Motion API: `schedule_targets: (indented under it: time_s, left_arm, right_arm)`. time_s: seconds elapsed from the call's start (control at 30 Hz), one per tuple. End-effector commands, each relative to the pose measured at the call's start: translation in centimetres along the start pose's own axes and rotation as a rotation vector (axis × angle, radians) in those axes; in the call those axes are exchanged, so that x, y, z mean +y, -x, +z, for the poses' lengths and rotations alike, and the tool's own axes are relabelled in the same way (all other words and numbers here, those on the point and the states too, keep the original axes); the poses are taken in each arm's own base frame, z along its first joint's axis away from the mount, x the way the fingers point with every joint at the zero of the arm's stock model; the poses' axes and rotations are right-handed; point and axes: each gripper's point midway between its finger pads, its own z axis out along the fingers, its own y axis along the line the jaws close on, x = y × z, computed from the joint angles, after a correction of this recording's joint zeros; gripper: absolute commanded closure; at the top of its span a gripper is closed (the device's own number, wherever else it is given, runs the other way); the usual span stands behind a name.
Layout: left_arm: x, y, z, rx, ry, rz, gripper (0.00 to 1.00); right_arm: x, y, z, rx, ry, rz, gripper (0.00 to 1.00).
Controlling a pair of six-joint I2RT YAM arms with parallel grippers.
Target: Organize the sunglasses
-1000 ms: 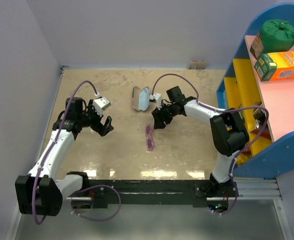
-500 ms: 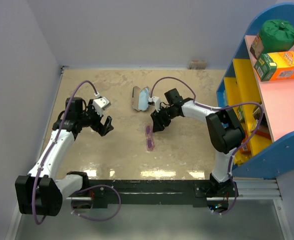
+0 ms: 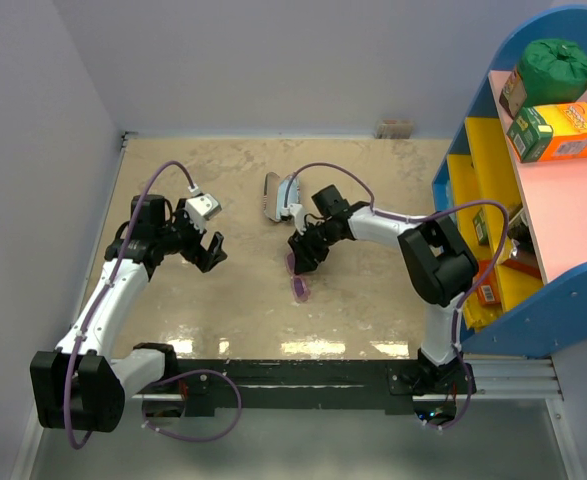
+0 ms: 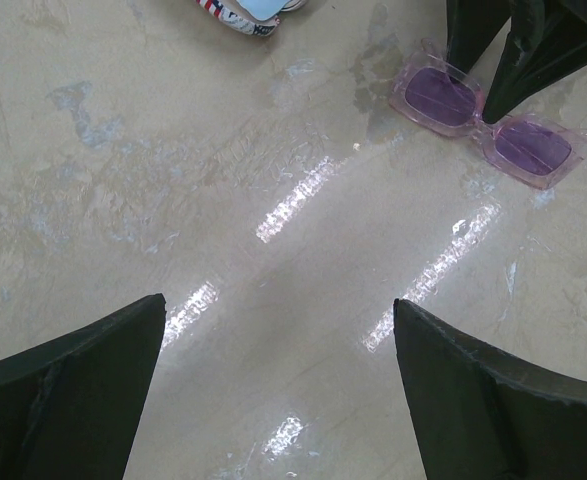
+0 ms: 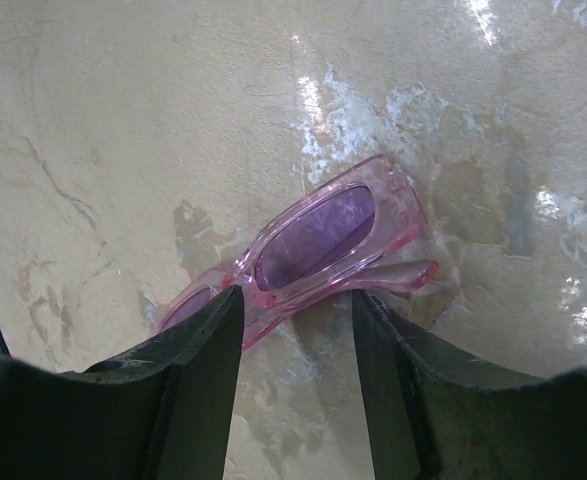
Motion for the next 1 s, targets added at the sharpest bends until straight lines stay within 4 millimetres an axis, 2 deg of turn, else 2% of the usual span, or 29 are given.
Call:
schedule_targets:
  time_s: [0.0, 0.17, 0.4, 0.77, 0.97]
  left_arm:
    - [0.4, 0.5, 0.0, -0.029, 0.010, 0.003, 0.00]
    - [0.4, 0.6, -0.1, -0.037, 0.013, 0.008, 0.00]
    - [0.4, 0.6, -0.1, -0.037, 0.012, 0.006, 0.00]
    - [0.4, 0.6, -0.3, -0.032, 0.014, 0.002, 0.00]
    - [0.4, 0.6, -0.3, -0.031, 0.015, 0.002, 0.00]
  right_arm:
    - [-0.4, 0.3, 0.9, 0.022, -0.033, -0.029, 0.50]
    - [-0.8, 0.6, 0.7, 0.016, -0.060, -0.032, 0.54]
    - [-0.6, 0.8, 0.7, 0.015, -0.050, -0.046, 0.65]
    - [-1.4, 1.5, 0.1, 0.008, -0.106, -0.071, 0.83]
    - [-1.3, 2.0, -0.3, -0.002, -0.116, -0.087, 0.86]
